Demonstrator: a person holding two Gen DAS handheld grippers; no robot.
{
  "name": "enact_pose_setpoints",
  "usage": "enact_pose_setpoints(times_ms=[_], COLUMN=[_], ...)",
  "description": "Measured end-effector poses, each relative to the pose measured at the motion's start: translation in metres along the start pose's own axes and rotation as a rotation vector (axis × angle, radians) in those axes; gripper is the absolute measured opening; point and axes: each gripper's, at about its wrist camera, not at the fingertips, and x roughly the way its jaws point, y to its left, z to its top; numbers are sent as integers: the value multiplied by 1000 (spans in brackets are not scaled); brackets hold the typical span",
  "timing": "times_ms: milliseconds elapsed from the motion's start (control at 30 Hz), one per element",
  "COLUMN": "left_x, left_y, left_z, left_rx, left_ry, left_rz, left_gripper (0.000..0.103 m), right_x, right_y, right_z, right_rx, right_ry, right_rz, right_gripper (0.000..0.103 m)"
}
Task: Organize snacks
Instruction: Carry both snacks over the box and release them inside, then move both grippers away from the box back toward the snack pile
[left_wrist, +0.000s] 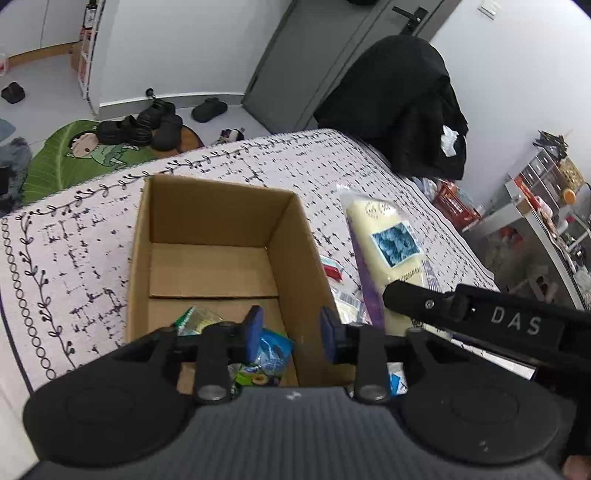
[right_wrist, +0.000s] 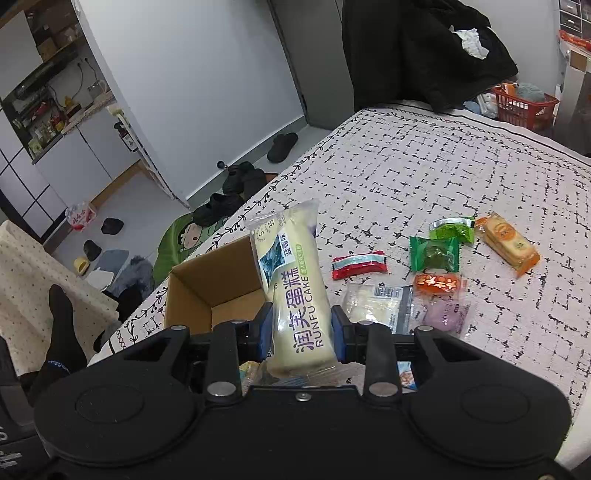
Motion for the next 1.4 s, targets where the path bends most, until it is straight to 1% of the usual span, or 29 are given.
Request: enact_pose_setpoints(times_ms=[33, 67, 167, 233, 300, 400, 433, 467, 533, 567, 600, 733, 867, 933, 1000, 1100, 1200, 1300, 1333, 1400], left_x=[-1, -3, -6, -8, -8, -8, -8, -8, -8, -8, -8, -6, -5, -4, -4, -4, -5, -6, -6, -7], left_y=[1, 2, 2, 3, 4, 5, 7, 7, 7, 7, 7, 6, 1, -4, -10, -13, -20, -25, -27, -32], left_z=[2, 3, 7, 9, 10, 11, 11, 12, 12, 12, 12, 11, 9, 8, 6, 4, 2, 0, -1, -3], left_rx=[-3, -5, -7, -16, -17, -22, -27, -30, -28, -29, -33, -31, -20, 5, 25, 22, 50, 56, 59, 75], left_ry=[-2, -5, -12, -21, -27, -26, -30, -32, -32, -31, -30, -24, -14, -8, -5, -2, 0, 6, 9, 6], left_rz=[2, 5, 12, 6, 11, 9, 8, 9, 13, 10, 7, 7, 0, 17, 21, 4, 12, -1, -3, -7], left_gripper=[42, 43, 49, 57, 62, 65, 67, 68, 75, 77, 80, 87, 90, 93, 94, 96, 98, 100, 103, 103], right_x=[1, 2, 4, 6, 8, 10, 11, 11, 10, 8, 7, 0, -9, -15, -21, -30, -38, -44, -47, -52], right_y=[1, 2, 4, 8, 10, 14, 16, 15, 11, 9, 7, -6, -20, -29, -36, -46, -56, -68, -71, -78], right_z=[0, 1, 4, 8, 11, 16, 18, 19, 19, 19, 19, 16, 10, 7, 5, 3, 1, -1, -1, -2], right_rx=[2, 5, 9, 4, 9, 15, 8, 10, 31, 41, 44, 54, 52, 56, 54, 53, 61, 70, 73, 79], right_ry=[1, 2, 5, 1, -1, -2, -1, -4, -13, -21, -23, -22, -18, -19, -25, -34, -41, -49, -53, -61], right_rz=[2, 8, 28, 33, 51, 96, 95, 96, 114, 124, 125, 96, 63, 53, 41, 21, 7, -9, -13, -24], right_gripper=[32, 32, 32, 32, 32, 34, 36, 46, 60, 63, 63, 63, 64, 66, 66, 66, 67, 68, 69, 75])
